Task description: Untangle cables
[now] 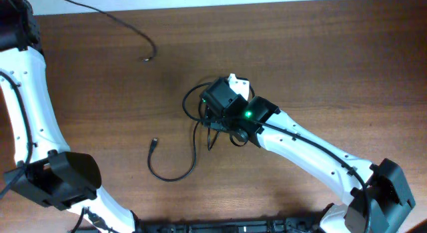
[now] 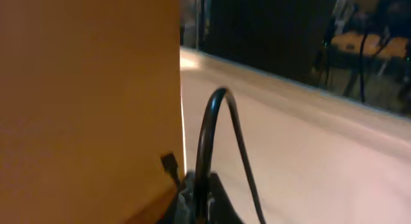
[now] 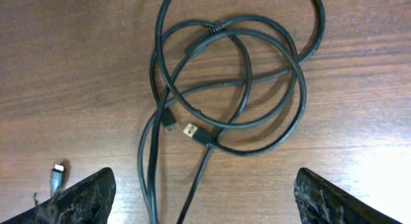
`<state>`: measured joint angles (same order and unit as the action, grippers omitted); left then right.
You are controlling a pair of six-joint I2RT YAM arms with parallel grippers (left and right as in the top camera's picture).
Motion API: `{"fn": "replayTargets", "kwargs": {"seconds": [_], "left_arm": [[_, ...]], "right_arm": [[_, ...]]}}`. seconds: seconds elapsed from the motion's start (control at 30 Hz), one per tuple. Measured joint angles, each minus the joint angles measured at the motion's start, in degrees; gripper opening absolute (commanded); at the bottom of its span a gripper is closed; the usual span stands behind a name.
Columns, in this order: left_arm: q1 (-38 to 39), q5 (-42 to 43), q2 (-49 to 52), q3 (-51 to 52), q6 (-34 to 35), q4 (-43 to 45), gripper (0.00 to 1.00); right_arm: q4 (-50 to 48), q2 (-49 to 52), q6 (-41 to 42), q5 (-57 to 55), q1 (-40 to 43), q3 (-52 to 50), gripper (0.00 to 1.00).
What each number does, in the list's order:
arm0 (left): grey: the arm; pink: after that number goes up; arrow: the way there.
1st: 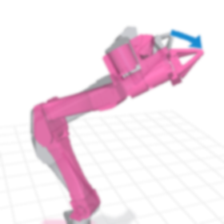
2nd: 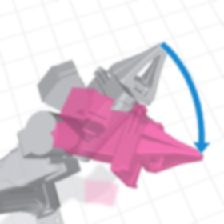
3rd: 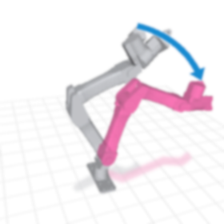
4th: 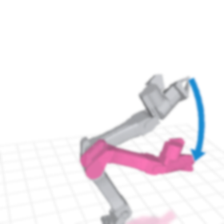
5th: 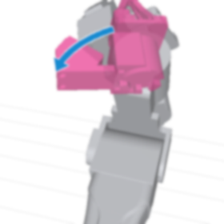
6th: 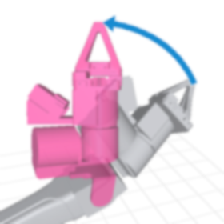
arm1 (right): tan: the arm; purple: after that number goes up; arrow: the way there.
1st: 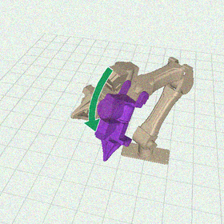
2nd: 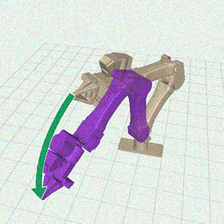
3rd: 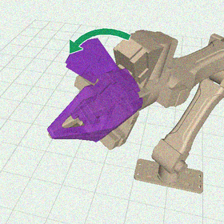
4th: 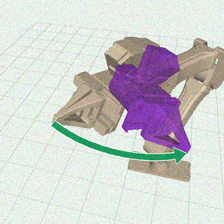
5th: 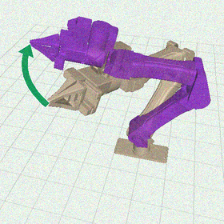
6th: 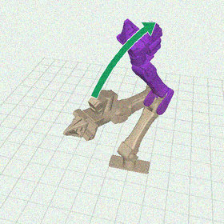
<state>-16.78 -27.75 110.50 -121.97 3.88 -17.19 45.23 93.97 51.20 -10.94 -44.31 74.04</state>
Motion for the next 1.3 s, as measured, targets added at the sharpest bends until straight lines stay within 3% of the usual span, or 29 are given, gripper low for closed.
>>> {"fn": "replayTargets", "kwargs": {"seconds": [0.07, 0.13, 0.23, 0.3, 0.4, 0.5, 0.53, 0.57, 0.6, 0.63, 0.7, 0.77, 0.87, 0.9, 0.97, 1.03, 1.1, 1.2, 1.3], "left_arm": [[0.1, -3.7, 1.4, -0.1, -7.3, 4.2, 0.0], [-0.2, -8.5, 4.0, -0.2, -9.7, 4.5, 0.0], [-1.0, -10.3, 10.1, -0.5, -10.6, -2.0, 0.0], [-1.1, -7.8, 15.4, -0.5, -7.3, -8.7, 0.0], [-1.1, 2.8, 19.4, -0.5, 2.2, -18.9, 0.0], [-1.2, 19.5, 19.8, -0.5, 5.5, -23.0, 0.06], [-1.0, 25.5, 19.8, -0.5, 6.3, -24.7, 0.31], [-1.0, 27.8, 19.8, -0.5, 6.6, -25.3, 0.41], [-0.8, 28.7, 19.8, -0.5, 6.8, -27.2, 0.88], [-0.7, 28.7, 19.9, -0.5, 6.7, -28.0, 0.98], [-0.7, 26.6, 19.9, -0.5, 4.5, -30.3, 0.99], [-0.5, 19.1, 19.9, -0.5, 3.7, -32.4, 0.99], [0.6, 9.7, 19.8, -1.1, 6.4, -33.2, 0.96], [1.0, 12.3, 19.7, -1.3, 7.9, -31.6, 0.92], [1.6, 28.9, 19.1, -1.6, 9.9, -28.4, 0.9], [2.6, 45.4, 18.9, -1.6, 10.4, -26.5, 0.96], [6.1, 53.3, 19.1, -1.6, 6.3, -28.7, 0.99], [13.5, 53.8, 21.8, -1.6, -2.1, -28.3, 0.99], [20.0, 45.7, 25.6, -1.6, -9.3, -25.4, 0.99]], "right_arm": [[1.1, 0.0, 0.0, 0.0, 0.0, 0.0, 0.86], [2.0, 0.0, 0.0, 0.1, 0.0, 0.0, 0.86], [1.7, 0.0, 0.0, 0.1, 0.0, -0.2, 0.86], [1.1, 0.0, 0.0, 0.2, 0.0, -0.3, 0.86], [0.7, 0.0, 0.0, 0.2, 0.0, -0.3, 0.86], [0.8, 0.0, 0.0, 0.1, 0.0, -0.4, 0.86], [0.8, 0.0, 0.0, 0.4, 0.0, -0.4, 0.86], [0.8, 0.0, 0.0, 0.9, 0.0, -0.4, 0.86], [0.8, 0.0, 0.0, 1.5, 0.0, -0.4, 0.88], [0.8, 0.0, -0.1, 2.2, 0.0, -0.4, 0.91], [1.4, 0.0, -0.2, 3.1, 0.0, -0.4, 0.97], [2.4, 0.0, -0.3, 3.5, 0.0, -0.4, 0.98], [2.6, 0.0, -0.4, 3.3, 0.0, -0.5, 0.98], [2.6, 0.0, -0.4, 2.9, 0.0, -0.4, 0.98], [3.1, 0.0, -0.4, -0.2, 0.0, -0.5, 0.98], [3.5, 0.0, -0.4, -4.3, 0.3, -0.5, 0.98], [4.6, 0.0, -0.4, -5.4, 3.2, -0.5, 0.98], [9.2, 0.0, -0.4, -1.1, 13.3, -0.5, 0.98], [11.7, 0.0, -0.4, 1.5, 19.0, -0.6, 0.98]]}}
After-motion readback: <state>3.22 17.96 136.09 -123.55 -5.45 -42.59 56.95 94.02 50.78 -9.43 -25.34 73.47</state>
